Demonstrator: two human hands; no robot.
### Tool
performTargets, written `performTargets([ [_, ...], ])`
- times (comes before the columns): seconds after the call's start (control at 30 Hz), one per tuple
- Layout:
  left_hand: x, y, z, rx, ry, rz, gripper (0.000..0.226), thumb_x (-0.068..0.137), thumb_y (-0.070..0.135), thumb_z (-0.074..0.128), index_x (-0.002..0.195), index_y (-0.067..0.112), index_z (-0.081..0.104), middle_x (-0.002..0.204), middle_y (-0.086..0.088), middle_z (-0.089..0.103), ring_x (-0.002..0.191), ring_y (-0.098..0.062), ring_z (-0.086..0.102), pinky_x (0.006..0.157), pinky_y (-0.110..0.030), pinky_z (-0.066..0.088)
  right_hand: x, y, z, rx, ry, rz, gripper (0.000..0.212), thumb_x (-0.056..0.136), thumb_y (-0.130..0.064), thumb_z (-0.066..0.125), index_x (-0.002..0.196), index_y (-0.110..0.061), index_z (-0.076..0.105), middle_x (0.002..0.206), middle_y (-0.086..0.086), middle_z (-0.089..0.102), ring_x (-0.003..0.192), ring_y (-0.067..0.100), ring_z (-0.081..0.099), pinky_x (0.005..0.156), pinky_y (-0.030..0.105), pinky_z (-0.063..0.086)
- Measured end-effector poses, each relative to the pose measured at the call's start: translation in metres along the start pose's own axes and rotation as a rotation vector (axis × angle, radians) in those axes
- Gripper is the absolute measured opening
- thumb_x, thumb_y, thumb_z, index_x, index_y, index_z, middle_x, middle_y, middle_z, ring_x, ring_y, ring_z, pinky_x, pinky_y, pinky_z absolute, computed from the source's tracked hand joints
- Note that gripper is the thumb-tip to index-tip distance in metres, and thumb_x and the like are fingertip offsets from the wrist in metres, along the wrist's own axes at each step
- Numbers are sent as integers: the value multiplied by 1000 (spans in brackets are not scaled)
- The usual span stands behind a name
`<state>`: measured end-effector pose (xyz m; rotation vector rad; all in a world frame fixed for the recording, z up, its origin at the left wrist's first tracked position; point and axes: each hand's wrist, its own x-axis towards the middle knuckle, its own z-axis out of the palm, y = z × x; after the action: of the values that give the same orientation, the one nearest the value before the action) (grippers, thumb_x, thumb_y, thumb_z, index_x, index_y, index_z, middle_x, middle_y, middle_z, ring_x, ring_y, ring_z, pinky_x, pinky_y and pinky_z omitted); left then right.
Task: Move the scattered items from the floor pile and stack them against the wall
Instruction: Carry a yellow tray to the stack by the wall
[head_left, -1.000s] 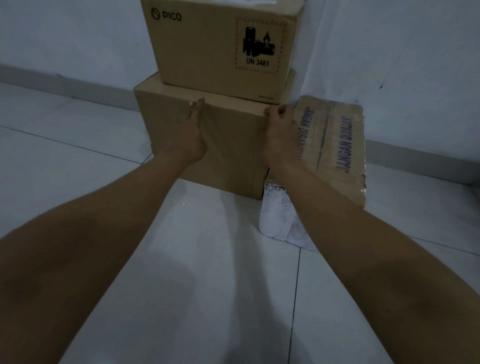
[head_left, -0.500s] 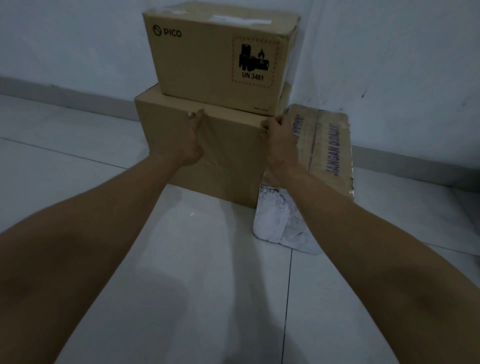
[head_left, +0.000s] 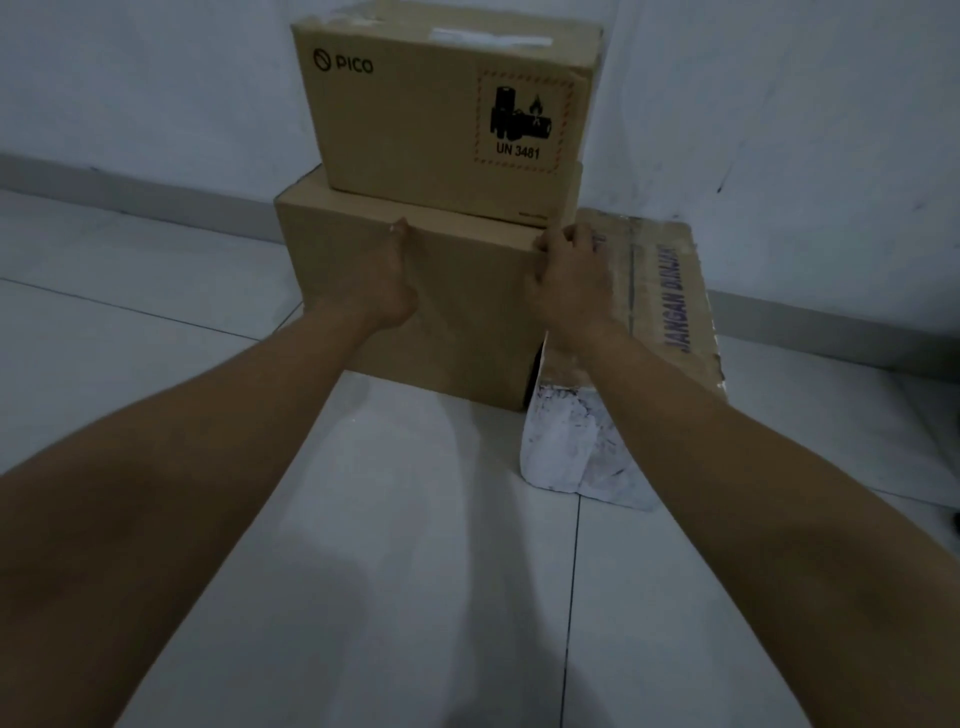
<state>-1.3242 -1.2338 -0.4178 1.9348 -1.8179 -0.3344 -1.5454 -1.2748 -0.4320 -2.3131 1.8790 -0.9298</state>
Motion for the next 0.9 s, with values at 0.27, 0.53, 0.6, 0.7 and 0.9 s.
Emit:
performTargets([
  [0.27,-6,23,-14,-75,87,-17,78,88,28,55,153,12,15,135,-17,48,122,-32,47,90,-27,36,2,-35,-23,49,-36,11,35,86,-29,60,117,-14,58,128,14,44,120,34,39,95,42,40],
  [0.53,-43,40,-65,-120,-186,-208,72,73,44,54,138,16,44,142,-13,41,131,-32,39,108,-41,35,-3,-69,-76,-10,-614,-74,38,91,-33,61,125,-18,56,124,13,41,116,36,38,98,42,39],
  [0.6,-60,57,-97,-149,-297,-242,50,87,19,61,135,10,48,141,-16,41,130,-31,40,102,-26,35,0,-89,-106,23,-743,-61,38,92,-34,60,127,-19,55,130,13,42,121,34,39,98,37,36],
  [0.7,-83,75,-151,-178,-364,-310,44,91,14,59,134,12,49,141,-13,44,123,-27,48,88,-19,34,3,-126,-150,46,-897,-54,41,91,-36,61,128,-19,55,135,12,44,125,32,42,96,34,39],
  [0.9,-137,125,-297,-195,-420,-429,43,94,18,56,136,17,48,141,-12,45,113,-25,54,84,-22,38,18,-220,-269,99,-1126,-19,49,93,-38,60,136,-18,48,140,10,43,122,27,46,93,31,44],
])
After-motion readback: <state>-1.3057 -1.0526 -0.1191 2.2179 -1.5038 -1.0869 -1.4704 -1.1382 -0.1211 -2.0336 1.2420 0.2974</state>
